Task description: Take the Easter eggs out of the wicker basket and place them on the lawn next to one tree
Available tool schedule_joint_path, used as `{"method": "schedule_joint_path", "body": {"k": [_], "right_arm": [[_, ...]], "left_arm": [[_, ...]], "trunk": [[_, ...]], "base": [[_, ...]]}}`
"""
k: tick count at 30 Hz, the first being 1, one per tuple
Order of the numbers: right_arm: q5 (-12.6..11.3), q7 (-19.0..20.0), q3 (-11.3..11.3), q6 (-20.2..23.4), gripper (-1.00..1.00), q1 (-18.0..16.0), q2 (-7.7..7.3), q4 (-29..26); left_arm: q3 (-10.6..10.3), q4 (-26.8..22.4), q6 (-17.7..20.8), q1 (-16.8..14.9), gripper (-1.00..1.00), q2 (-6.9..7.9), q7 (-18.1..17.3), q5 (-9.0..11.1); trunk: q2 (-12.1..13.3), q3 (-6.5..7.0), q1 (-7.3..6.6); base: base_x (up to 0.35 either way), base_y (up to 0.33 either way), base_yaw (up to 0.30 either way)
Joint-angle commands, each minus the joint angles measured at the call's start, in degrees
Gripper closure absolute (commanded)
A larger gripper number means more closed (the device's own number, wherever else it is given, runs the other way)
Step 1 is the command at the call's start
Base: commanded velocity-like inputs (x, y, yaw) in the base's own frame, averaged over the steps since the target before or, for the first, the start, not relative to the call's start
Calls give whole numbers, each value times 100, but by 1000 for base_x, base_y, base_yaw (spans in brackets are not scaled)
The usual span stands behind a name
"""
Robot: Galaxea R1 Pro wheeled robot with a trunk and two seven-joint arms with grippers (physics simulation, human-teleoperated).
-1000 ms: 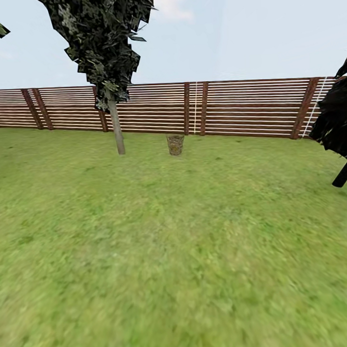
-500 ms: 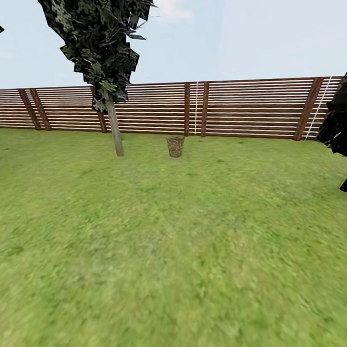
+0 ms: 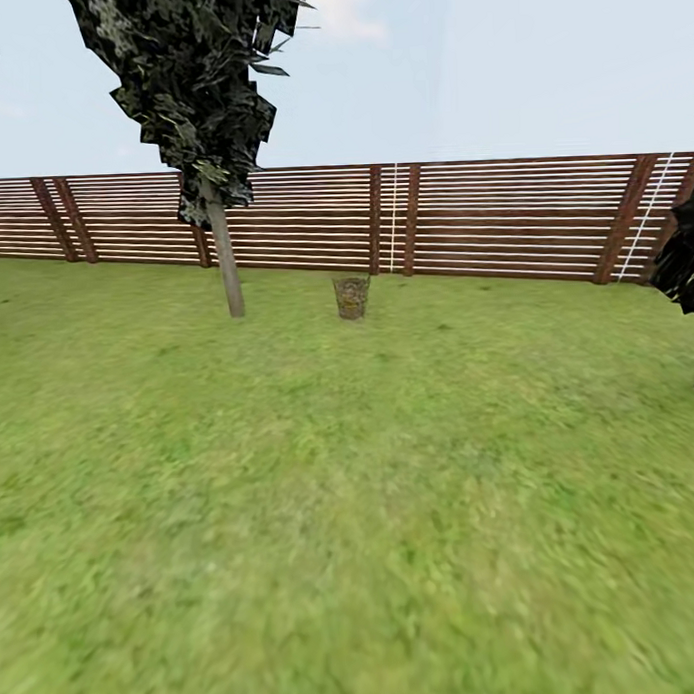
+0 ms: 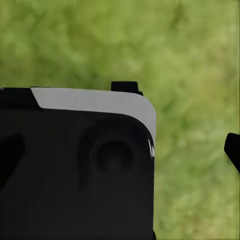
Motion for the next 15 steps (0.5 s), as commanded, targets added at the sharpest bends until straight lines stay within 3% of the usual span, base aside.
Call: {"method": "schedule_joint_path", "body": {"k": [1,15], "right_arm": [[18,17,-24,-21,-100,-4,0,5],[7,17,-26,-13,-100,-5,11,4]], "left_arm": [[14,0,-15,0,-100,-1,-2,7],[14,0,-15,0,-100,-1,-2,7]], "trunk": [[-2,-5,3],[-2,-5,3]], "base": [[337,0,0],[337,0,0]]}}
